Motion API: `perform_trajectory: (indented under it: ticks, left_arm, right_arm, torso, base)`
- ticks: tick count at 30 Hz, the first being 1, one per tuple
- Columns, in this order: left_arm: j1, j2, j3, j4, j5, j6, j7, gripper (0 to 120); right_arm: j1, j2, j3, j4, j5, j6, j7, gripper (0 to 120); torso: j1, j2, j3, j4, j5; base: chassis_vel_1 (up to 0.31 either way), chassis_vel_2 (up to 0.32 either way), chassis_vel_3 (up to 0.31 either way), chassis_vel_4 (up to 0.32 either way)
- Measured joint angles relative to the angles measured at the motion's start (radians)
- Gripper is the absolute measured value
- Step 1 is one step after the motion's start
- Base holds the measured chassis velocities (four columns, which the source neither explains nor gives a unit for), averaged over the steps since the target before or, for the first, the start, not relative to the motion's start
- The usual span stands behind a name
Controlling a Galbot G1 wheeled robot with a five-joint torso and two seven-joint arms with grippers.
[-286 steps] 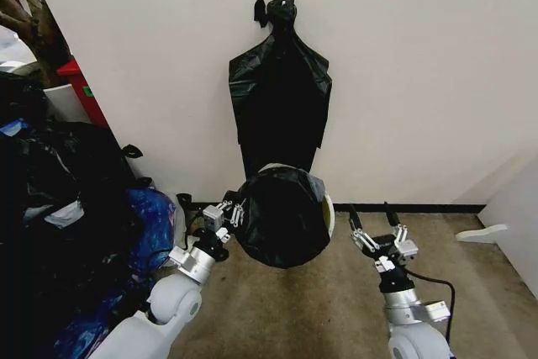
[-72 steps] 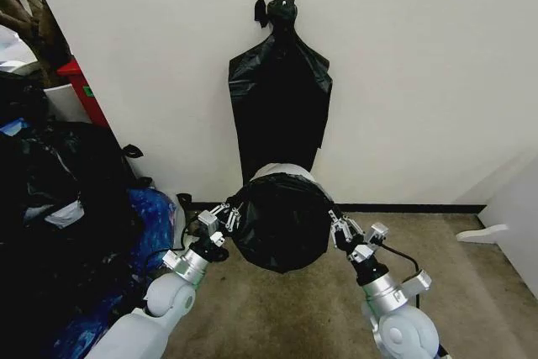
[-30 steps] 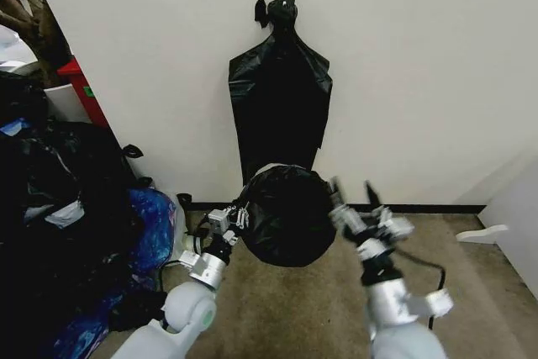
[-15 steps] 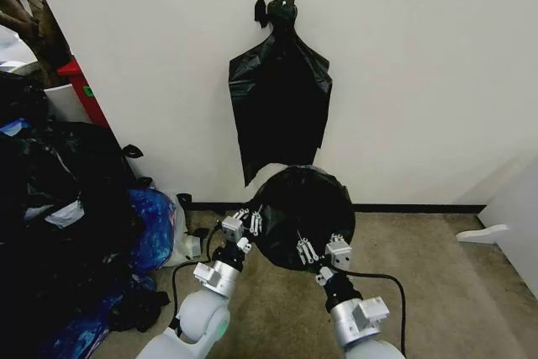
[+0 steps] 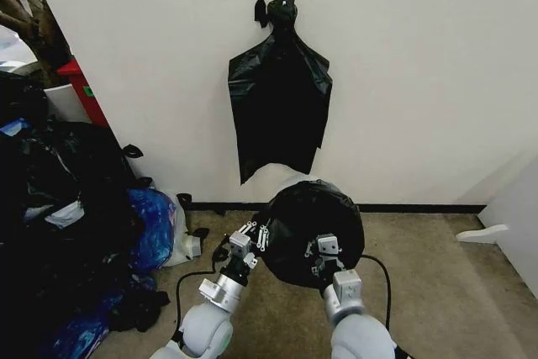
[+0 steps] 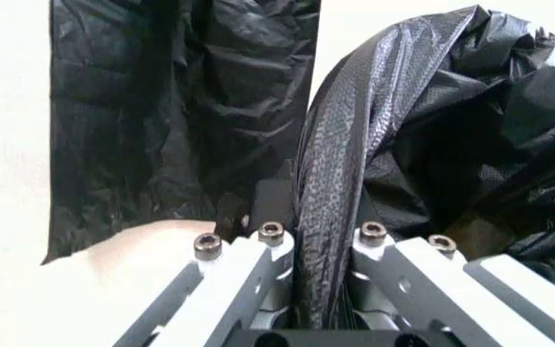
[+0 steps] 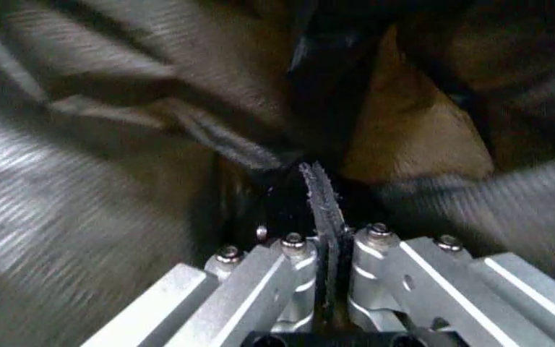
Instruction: Place the garbage bag over the trash bin.
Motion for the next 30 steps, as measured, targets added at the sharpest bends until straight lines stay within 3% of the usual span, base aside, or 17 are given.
perform_trajectory:
  ticks: [4,17,30]
  left_arm:
    - [0.008,-0.002,0.001,0.003,0.006,-0.002,0.002,4]
    - [0.012,0.004,0.003,-0.009,-0.005,-0.003,0.004,4]
    - [0.015,0.019,-0.004,-0.01,-0.034,-0.028,0.047,4]
  right_arm:
    - [0.055,0.007,-0.011,-0.025,0.075,-0.05,0.031,0]
    - [0.185,0.024,-0.048,-0.169,0.126,-0.099,0.059,0]
    - [0.25,0.028,-0.031,-0.291,0.089,-0.109,0.061,0]
  torso:
    - [0.0,0.0,0.0,0.0,0.0]
    - [0.0,0.0,0.0,-0.0001,-0.0001]
    - [0.0,0.0,0.0,0.0,0.0]
  base:
    - [0.0,0.0,0.0,0.0]
    - [0.0,0.0,0.0,0.0]
    - [0.0,0.0,0.0,0.0]
